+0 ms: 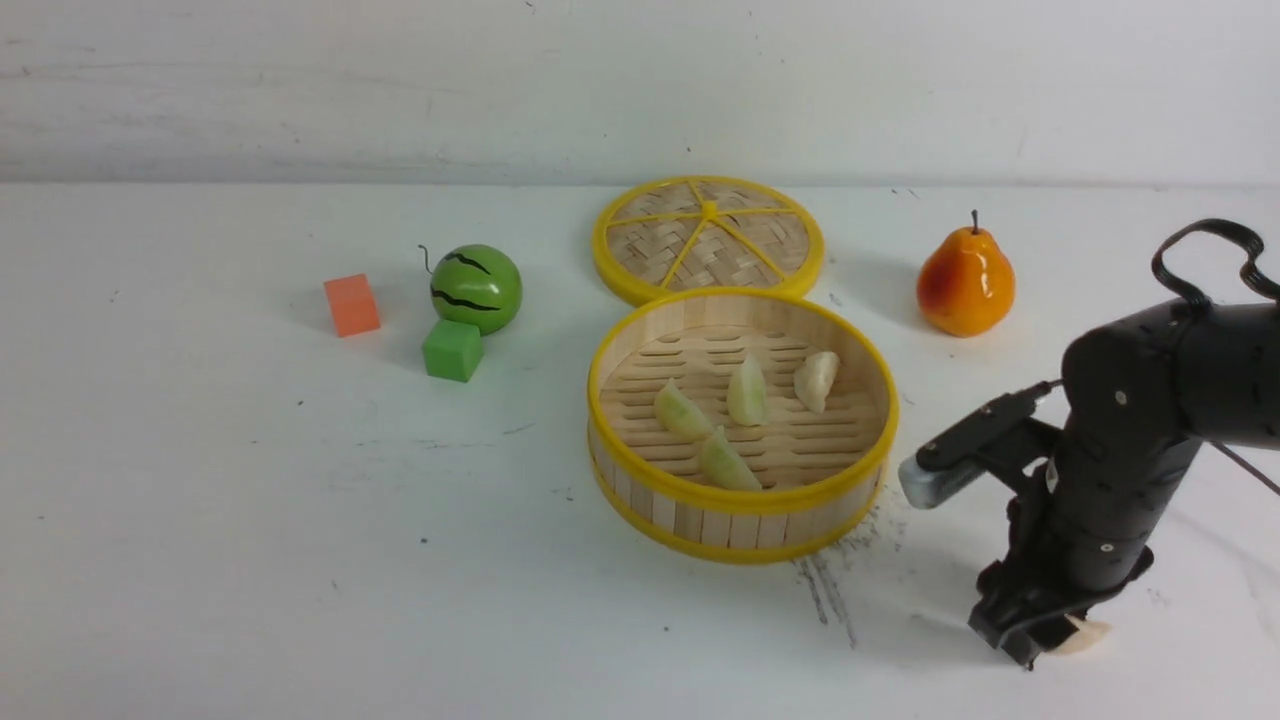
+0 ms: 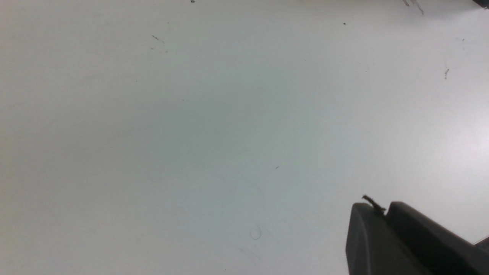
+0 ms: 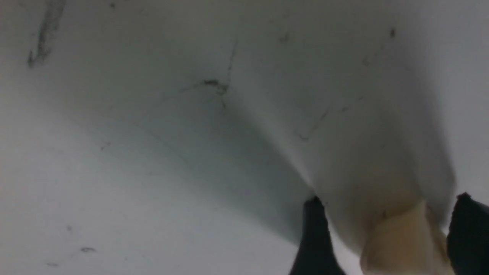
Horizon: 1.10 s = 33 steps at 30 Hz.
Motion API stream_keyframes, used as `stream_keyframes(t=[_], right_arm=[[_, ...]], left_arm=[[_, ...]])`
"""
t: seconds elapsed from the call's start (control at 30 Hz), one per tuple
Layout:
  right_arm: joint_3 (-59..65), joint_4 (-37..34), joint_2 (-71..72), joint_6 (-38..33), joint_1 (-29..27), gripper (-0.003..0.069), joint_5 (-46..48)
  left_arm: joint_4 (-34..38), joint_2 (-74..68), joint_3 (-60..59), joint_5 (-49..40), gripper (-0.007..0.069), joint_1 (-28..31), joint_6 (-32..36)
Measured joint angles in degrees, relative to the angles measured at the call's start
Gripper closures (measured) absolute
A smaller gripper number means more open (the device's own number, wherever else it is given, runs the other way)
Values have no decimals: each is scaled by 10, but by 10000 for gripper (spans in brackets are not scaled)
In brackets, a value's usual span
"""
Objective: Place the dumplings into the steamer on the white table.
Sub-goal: 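Reach for and grasp a dumpling lying on the table beside the steamer, then place the dumpling in the bamboo steamer basket with the right gripper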
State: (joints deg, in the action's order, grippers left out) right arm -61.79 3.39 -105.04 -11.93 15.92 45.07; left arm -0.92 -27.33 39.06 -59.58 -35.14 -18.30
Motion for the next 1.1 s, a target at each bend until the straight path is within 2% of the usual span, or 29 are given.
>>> stream_keyframes(t=[0.13,0.17,0.23,0.33,0.43,0.53,0.73,1.0,1.1], right_arm=[[-2,-11,-1,-9,0,330,8],[-5,-14,0,-11,0,407,16],[-15,-19,4,-11,1,432,33],[-36,-34,7,-11,1,428,70],[-107,-81,21,-9,4,429,110],[-171,-116,23,-9,21,429,112],[-282,-150,-17,-7,76,429,31],[-309,-151,-136,61,77,429,-43],[-311,-152,-153,69,77,405,-58]], left_arm=[[0,0,0,0,568,0,0],[0,0,0,0,566,0,0],[0,0,0,0,565,0,0],[0,0,0,0,565,0,0],[1,0,0,1,565,0,0],[0,0,0,10,565,0,0],[0,0,0,22,565,0,0],[9,17,-1,0,561,0,0],[9,42,-14,-5,557,0,0]])
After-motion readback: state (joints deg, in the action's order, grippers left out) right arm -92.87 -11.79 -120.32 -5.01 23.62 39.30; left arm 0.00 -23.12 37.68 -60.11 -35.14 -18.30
